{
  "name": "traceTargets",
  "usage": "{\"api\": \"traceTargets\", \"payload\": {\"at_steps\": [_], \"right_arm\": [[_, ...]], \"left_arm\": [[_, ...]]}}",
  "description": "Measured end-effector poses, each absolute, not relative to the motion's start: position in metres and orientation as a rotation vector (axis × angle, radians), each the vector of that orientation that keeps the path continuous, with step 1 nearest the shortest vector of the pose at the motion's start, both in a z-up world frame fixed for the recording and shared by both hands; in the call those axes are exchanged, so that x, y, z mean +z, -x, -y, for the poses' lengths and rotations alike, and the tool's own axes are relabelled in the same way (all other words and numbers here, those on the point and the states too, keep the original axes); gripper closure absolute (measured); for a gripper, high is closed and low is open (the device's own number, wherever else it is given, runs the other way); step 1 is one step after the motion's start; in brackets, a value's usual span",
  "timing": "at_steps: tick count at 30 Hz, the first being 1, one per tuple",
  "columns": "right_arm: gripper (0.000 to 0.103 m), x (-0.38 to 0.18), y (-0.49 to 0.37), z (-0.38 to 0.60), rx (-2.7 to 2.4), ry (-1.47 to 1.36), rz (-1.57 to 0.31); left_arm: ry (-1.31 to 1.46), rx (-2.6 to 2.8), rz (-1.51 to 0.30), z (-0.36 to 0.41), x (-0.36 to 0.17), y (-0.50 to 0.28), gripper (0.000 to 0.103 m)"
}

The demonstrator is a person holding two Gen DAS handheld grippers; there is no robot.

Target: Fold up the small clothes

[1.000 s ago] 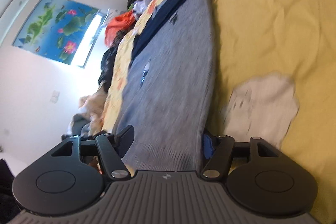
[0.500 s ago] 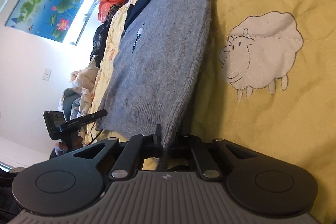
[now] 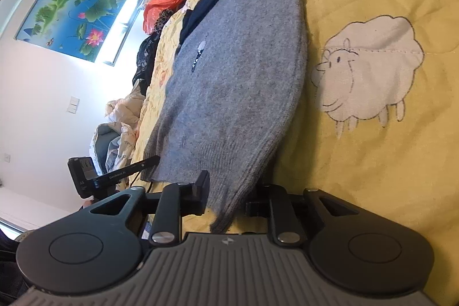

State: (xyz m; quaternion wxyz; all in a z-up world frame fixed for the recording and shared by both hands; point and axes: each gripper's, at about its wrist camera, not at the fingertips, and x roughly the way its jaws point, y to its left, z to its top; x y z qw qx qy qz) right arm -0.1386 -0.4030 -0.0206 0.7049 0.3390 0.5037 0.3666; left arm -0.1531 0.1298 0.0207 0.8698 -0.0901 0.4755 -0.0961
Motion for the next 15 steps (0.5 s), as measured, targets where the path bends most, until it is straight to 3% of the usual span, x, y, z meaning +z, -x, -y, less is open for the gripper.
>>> {"api": "traceTargets", "payload": {"at_steps": [4, 5, 6, 7, 15], "right_arm": [[0.061, -0.016, 0.139, 0.4, 0.839, -0.755, -1.106], [0.063, -0.016, 0.139, 0.399, 0.835, -0.75, -1.106], [0.072, -0.017, 0.138, 0.398, 0.825, -0.74, -1.114], [0.089, -0.02, 0.137, 0.396, 0.821, -0.73, -1.136], [0.089, -0.025, 0.144, 0.398, 0.832, -0.741, -1.122]], "left_arm": [[0.184, -0.2, -0.995, -0.129, 0.02, 0.154, 0.088], [0.185, -0.201, -0.995, -0.129, 0.021, 0.154, 0.088], [0.187, -0.202, -0.995, -0.129, 0.021, 0.154, 0.088], [0.191, -0.203, -0.994, -0.13, 0.021, 0.154, 0.088], [0.238, -0.232, -0.997, -0.137, 0.019, 0.157, 0.091]]}}
